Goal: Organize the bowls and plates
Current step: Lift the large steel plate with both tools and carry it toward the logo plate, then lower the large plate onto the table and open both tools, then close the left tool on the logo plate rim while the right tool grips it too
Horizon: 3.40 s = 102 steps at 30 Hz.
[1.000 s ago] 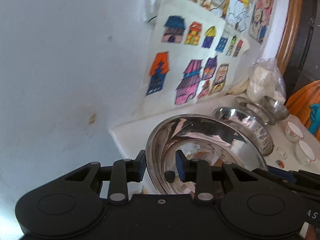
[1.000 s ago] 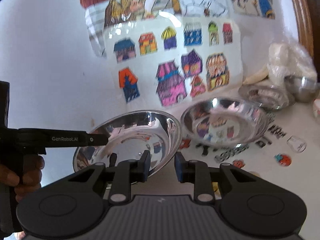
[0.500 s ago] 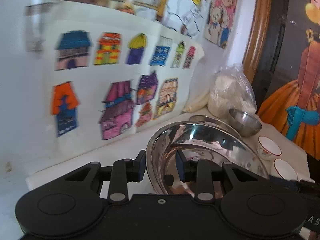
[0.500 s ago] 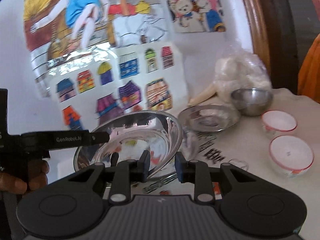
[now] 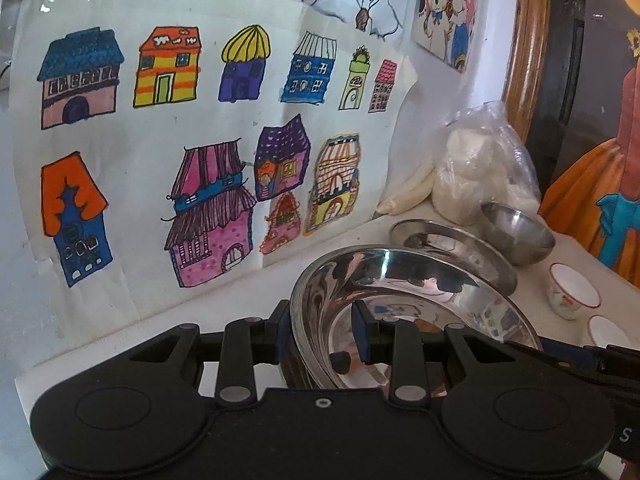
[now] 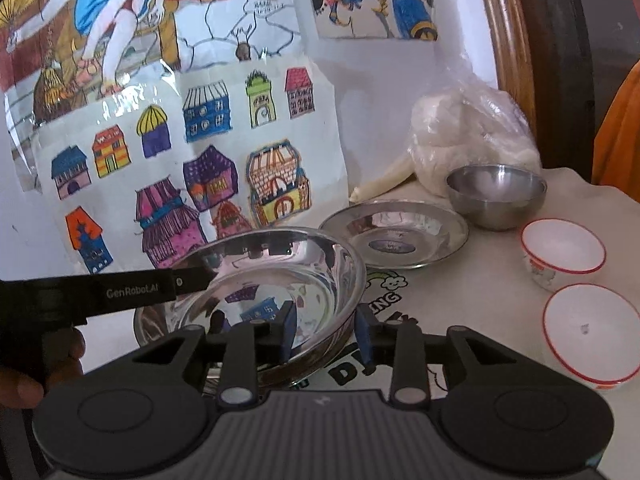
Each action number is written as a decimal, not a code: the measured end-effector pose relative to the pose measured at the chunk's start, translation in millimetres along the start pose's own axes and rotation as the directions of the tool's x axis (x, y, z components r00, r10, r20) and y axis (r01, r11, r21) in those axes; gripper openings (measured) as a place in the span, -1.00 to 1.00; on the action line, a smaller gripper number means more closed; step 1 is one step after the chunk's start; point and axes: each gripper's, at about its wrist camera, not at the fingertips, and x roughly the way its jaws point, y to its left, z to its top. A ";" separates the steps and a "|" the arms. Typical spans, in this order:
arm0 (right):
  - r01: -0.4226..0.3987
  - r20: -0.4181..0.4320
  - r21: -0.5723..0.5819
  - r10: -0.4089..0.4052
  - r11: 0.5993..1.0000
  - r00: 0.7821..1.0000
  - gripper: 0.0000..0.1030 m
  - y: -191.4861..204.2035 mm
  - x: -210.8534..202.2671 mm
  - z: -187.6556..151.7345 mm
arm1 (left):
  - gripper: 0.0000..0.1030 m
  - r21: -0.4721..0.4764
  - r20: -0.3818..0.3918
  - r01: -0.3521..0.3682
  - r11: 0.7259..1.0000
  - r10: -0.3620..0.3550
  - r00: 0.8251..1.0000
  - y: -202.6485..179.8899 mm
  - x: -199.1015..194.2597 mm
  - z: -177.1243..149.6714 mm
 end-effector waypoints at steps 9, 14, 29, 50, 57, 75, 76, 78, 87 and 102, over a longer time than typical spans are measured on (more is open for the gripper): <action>0.006 -0.012 -0.033 -0.007 0.999 1.000 -0.30 6.3 12.3 -1.8 | -0.34 0.018 -0.011 -0.034 0.999 0.034 0.999 1.9 11.0 -4.8; 0.023 -0.005 -0.067 -0.023 0.997 1.000 -0.26 11.3 14.2 -2.7 | -0.32 0.025 -0.022 -0.043 0.999 0.043 0.999 1.9 14.7 -6.8; 0.014 -0.006 -0.093 -0.015 0.996 1.000 0.14 12.4 15.2 -7.1 | -0.13 0.025 -0.056 -0.046 0.999 0.047 0.997 1.2 15.8 -11.0; 0.042 0.133 -0.027 -0.038 0.999 0.990 0.99 -14.8 -34.6 4.5 | 0.98 0.103 0.054 -0.044 0.994 0.039 0.998 -28.6 -24.1 18.5; 0.072 0.165 0.005 -0.071 0.997 0.984 1.00 -42.8 -46.0 21.0 | 0.98 0.080 -0.098 0.146 0.986 -0.138 0.986 -38.5 2.2 52.5; -0.089 -0.047 0.132 0.096 0.987 0.994 0.94 -125.9 27.1 66.1 | 0.98 0.050 -0.391 0.084 0.995 -0.058 0.918 -72.0 143.0 95.9; -0.087 -0.053 0.124 0.094 0.988 0.994 0.93 -125.6 32.0 67.6 | 0.98 0.029 -0.408 0.083 0.996 -0.064 0.911 -70.5 150.4 96.6; -0.086 -0.064 0.102 0.093 0.991 0.994 0.92 -125.3 41.5 70.3 | 0.98 -0.008 -0.428 0.088 0.996 -0.083 0.900 -67.6 163.1 97.6; -0.045 -0.137 0.030 0.049 0.999 0.989 0.77 -119.0 83.1 75.0 | 0.98 -0.031 -0.435 0.102 0.994 -0.106 0.894 -67.6 193.1 97.2; 0.024 -0.242 0.025 -0.017 0.999 0.970 0.34 -112.4 118.7 77.1 | 0.31 -0.058 -0.413 0.146 0.988 -0.156 0.897 -65.3 184.8 99.7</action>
